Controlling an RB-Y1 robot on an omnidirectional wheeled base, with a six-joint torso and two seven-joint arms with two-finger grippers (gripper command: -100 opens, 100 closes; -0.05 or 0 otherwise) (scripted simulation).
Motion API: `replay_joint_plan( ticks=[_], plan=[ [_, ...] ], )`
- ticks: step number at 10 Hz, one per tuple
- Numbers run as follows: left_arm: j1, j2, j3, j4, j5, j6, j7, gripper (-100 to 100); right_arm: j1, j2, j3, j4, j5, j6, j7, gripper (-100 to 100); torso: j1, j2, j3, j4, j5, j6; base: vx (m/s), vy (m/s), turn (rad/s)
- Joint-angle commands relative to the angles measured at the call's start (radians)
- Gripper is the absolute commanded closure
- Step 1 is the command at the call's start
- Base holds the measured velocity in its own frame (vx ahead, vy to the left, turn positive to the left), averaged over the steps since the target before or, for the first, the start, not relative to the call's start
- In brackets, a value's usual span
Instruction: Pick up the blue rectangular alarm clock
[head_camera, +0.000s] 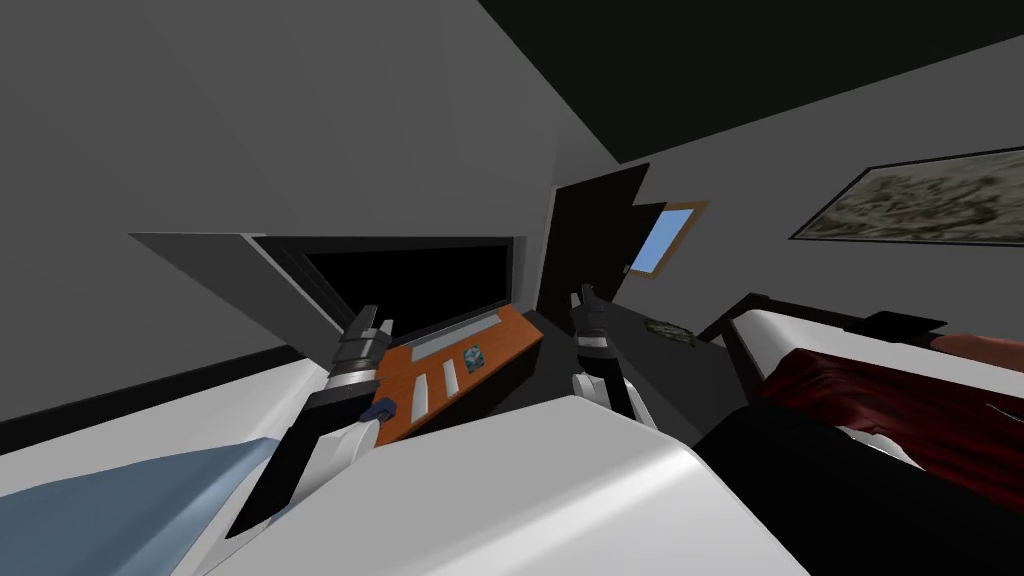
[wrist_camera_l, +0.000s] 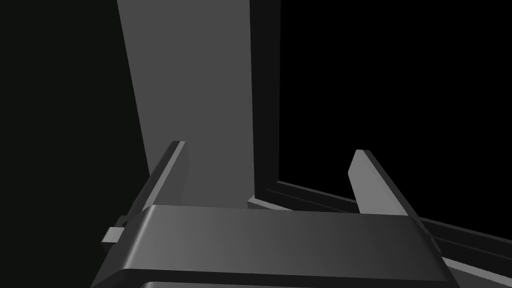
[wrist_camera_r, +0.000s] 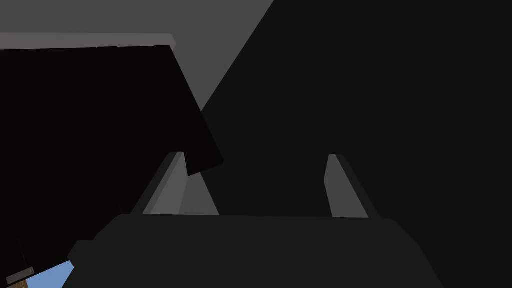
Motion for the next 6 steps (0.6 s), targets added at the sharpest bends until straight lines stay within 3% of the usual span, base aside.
replay_joint_plan(
  ticks=[1, 6],
  plan=[
    [-0.021, 0.009, 0.024, 0.038, 0.016, 0.050, 0.012, -100, 0.000, 0.000, 0.000, 0.000, 0.000, 0.000, 0.000, 0, 0.000, 0.000, 0.000, 0.000, 0.000, 0.000, -0.014, -0.032, -0.217],
    [-0.050, 0.022, 0.066, 0.094, 0.046, 0.193, 0.034, -100, 0.000, 0.000, 0.000, 0.000, 0.000, 0.000, 0.000, 0, 0.000, 0.000, 0.000, 0.000, 0.000, 0.001, -0.013, -0.023, -0.143]
  ],
)
